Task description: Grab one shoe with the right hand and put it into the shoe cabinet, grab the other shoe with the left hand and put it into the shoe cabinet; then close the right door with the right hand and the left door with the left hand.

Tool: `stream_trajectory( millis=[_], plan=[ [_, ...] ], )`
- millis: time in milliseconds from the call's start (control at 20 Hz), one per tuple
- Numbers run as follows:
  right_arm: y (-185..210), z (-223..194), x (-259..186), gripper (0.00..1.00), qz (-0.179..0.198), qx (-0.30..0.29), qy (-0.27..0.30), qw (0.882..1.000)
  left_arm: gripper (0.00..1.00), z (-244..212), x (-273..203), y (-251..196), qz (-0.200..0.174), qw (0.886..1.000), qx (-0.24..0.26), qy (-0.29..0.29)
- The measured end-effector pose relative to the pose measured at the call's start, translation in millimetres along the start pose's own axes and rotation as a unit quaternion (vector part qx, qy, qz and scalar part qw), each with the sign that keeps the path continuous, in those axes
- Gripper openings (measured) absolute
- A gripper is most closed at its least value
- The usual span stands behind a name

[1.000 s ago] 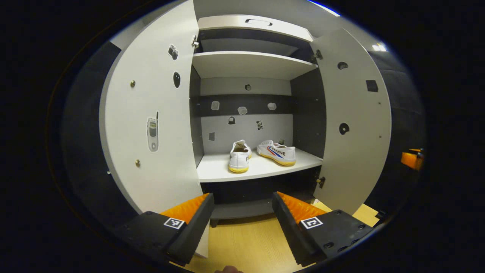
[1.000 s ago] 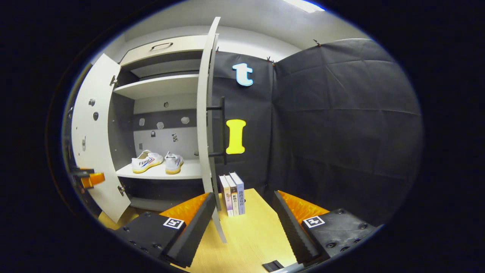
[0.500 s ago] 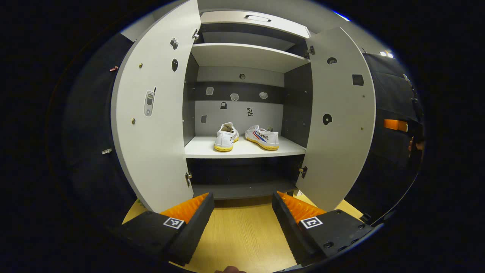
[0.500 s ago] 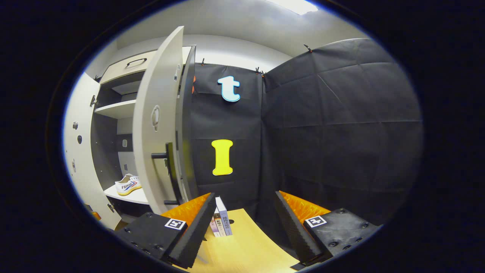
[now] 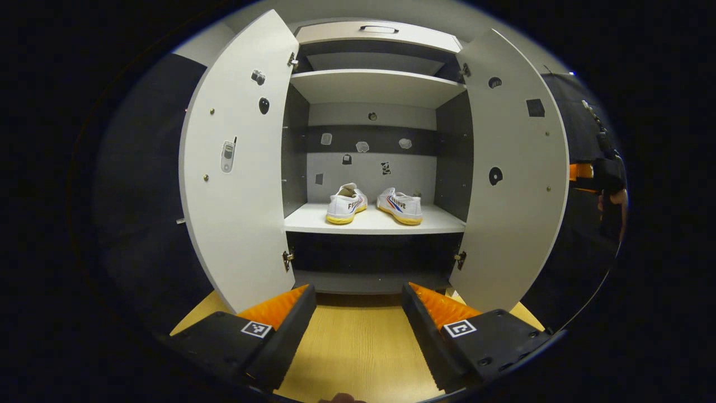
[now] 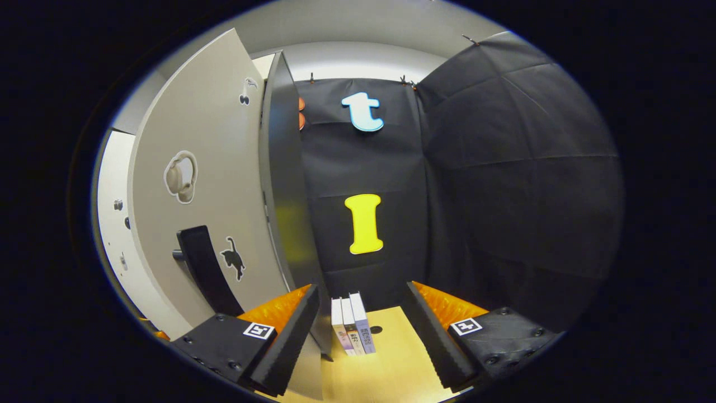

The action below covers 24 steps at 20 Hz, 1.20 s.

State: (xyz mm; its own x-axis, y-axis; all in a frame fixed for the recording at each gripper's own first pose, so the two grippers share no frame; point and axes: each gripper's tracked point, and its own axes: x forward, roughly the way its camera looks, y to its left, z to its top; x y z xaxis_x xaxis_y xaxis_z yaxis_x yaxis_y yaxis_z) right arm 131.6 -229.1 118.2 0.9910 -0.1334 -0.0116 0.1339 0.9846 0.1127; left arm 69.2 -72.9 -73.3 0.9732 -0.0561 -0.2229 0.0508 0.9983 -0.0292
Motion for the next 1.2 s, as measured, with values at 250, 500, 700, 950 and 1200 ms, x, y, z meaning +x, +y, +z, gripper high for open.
stream_trajectory(
  millis=[250, 500, 700, 950, 1200],
  plan=[
    [26.7, 0.7, 2.1, 0.98, 0.040, 0.007, 0.002, 0.999, 0.96, -3.7, -12.8, 2.1, 0.017, 1.000, -0.013, 0.001],
    [28.2, 4.5, -6.0, 0.98, 0.021, -0.006, -0.014, 1.000, 0.95, -0.7, -19.4, 29.4, 0.031, 0.999, -0.007, 0.002],
    [38.7, 10.5, -14.7, 0.97, 0.003, -0.051, -0.036, 0.998, 0.96, -10.8, -28.5, 59.1, 0.038, 0.999, -0.016, 0.011],
    [80.5, -0.9, -27.0, 0.98, 0.008, -0.031, -0.024, 0.999, 0.95, -5.9, -37.7, 111.0, 0.052, 0.999, -0.014, 0.006],
    [132.6, -8.7, -24.8, 0.98, 0.016, -0.040, -0.032, 0.999, 0.96, -5.5, -43.1, 162.7, 0.076, 0.997, -0.018, -0.002]
  ],
)
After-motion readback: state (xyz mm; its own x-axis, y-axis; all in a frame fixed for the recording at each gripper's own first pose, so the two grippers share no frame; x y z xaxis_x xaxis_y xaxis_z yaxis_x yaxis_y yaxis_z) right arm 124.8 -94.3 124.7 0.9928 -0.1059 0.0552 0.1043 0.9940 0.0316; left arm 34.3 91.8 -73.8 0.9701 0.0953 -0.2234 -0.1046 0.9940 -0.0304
